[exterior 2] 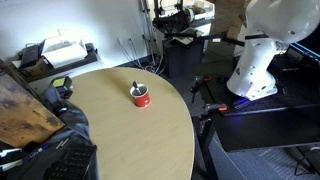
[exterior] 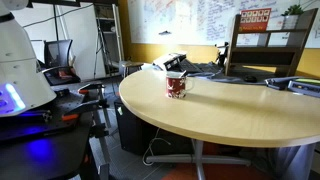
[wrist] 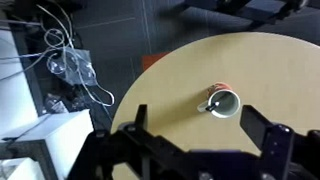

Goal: Move the maroon mug to the left

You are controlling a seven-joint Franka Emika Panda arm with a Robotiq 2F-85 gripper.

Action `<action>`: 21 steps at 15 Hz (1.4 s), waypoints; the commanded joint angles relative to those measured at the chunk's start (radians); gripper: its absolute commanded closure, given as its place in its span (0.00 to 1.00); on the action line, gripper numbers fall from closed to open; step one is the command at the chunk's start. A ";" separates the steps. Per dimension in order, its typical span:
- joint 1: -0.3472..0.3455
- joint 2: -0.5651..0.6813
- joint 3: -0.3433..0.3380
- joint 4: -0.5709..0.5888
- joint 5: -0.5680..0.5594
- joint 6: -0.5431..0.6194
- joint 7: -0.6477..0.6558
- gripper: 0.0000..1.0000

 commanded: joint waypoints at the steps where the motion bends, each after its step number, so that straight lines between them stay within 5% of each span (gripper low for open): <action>1: 0.002 0.001 -0.001 0.003 0.000 -0.003 0.000 0.00; 6: -0.004 -0.012 0.006 -0.033 0.021 0.017 0.096 0.00; 12: -0.016 -0.015 -0.016 -0.203 0.259 0.121 0.304 0.00; 21: -0.021 0.204 -0.005 -0.386 0.546 0.662 0.432 0.00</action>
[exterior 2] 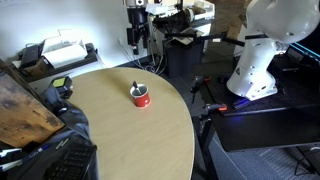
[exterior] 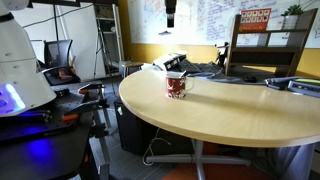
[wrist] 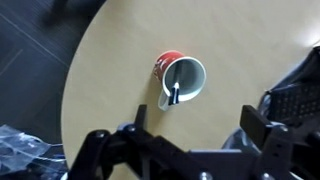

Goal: Move the maroon mug to the left

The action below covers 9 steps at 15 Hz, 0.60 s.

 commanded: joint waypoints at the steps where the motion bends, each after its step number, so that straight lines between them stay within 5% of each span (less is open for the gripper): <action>1: -0.005 0.086 0.014 0.006 0.065 0.093 0.033 0.00; 8: -0.002 0.186 0.028 -0.008 -0.020 0.102 0.039 0.00; 9: 0.001 0.177 0.031 -0.085 -0.035 0.159 0.036 0.00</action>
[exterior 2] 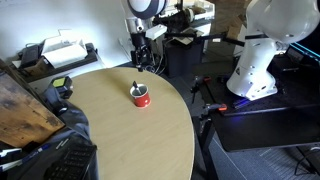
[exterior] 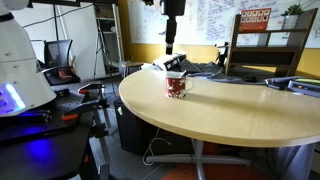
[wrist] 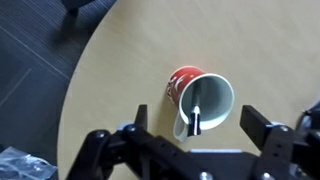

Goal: Move the maroon mug to the left

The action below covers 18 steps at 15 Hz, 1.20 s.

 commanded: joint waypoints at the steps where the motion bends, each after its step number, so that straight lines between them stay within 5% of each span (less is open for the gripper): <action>1: 0.003 0.010 0.020 -0.090 -0.057 0.061 0.034 0.00; 12: 0.002 0.051 0.032 -0.065 -0.025 0.079 0.037 0.00; 18: 0.007 0.188 0.077 -0.022 0.131 0.353 0.087 0.00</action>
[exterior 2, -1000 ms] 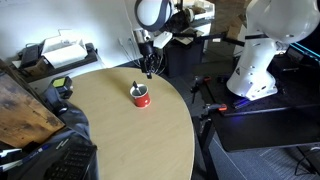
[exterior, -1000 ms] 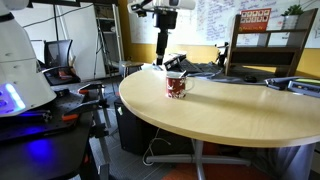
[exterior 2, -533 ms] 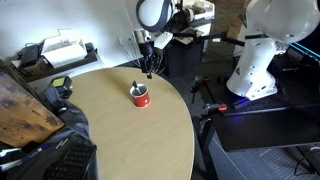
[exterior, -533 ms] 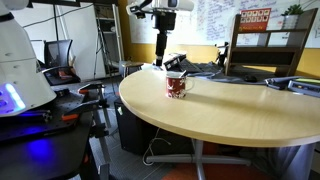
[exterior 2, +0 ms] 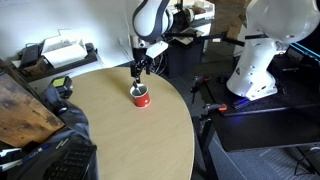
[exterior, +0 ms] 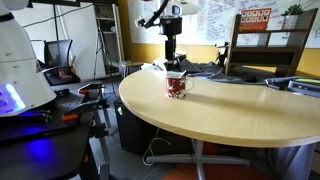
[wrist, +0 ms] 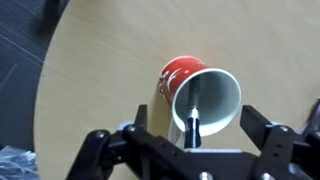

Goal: Move the maroon mug to the left

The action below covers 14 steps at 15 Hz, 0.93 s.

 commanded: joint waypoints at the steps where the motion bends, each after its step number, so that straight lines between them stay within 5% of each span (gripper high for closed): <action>1: 0.000 0.105 0.013 0.049 0.022 0.076 0.077 0.00; 5: -0.005 0.180 0.010 0.074 0.001 0.068 0.112 0.00; 6: -0.004 0.188 0.009 0.075 -0.005 0.070 0.112 0.09; 7: -0.001 0.196 0.007 0.076 -0.016 0.069 0.108 0.28; 14: 0.027 0.201 -0.008 0.064 -0.075 0.085 0.143 0.82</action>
